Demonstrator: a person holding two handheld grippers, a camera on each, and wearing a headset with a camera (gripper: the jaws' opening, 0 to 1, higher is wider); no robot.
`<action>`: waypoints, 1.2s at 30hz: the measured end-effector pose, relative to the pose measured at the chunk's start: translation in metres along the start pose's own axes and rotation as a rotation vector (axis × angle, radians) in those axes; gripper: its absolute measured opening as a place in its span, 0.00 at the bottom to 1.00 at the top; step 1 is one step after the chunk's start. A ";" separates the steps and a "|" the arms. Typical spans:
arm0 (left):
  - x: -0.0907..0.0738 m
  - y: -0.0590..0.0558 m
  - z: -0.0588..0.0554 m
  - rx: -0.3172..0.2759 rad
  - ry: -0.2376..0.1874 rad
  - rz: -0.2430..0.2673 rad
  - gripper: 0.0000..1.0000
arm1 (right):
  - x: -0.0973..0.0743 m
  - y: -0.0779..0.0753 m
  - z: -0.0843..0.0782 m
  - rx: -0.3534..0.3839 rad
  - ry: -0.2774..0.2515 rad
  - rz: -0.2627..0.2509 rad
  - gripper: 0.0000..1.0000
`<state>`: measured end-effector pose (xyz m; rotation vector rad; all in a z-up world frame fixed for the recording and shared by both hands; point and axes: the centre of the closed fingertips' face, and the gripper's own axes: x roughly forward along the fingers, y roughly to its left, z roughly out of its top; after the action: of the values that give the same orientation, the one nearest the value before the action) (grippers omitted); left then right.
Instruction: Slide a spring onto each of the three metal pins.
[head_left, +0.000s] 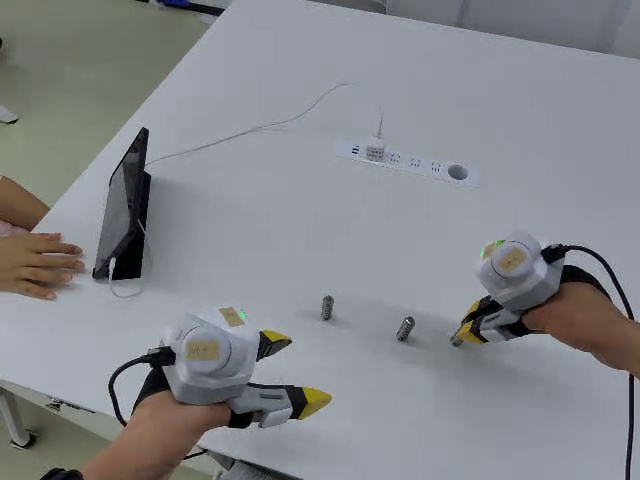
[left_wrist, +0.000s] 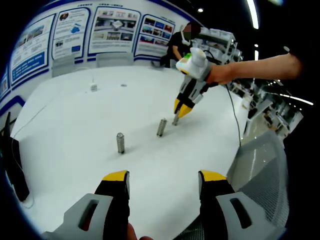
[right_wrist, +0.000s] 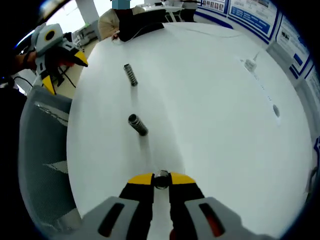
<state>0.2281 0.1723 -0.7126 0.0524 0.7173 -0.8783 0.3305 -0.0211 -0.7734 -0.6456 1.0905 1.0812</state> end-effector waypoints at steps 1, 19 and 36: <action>0.000 0.000 0.000 0.001 0.001 -0.001 0.57 | 0.001 0.000 0.000 0.003 -0.001 0.000 0.13; -0.002 0.002 0.001 0.013 0.003 -0.012 0.56 | 0.009 0.007 -0.005 0.014 0.013 0.001 0.14; 0.000 0.001 0.003 0.013 -0.008 -0.016 0.56 | -0.006 0.010 -0.017 0.082 -0.042 -0.036 0.40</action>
<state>0.2309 0.1718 -0.7105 0.0551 0.7055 -0.8981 0.3141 -0.0344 -0.7730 -0.5727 1.0776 1.0096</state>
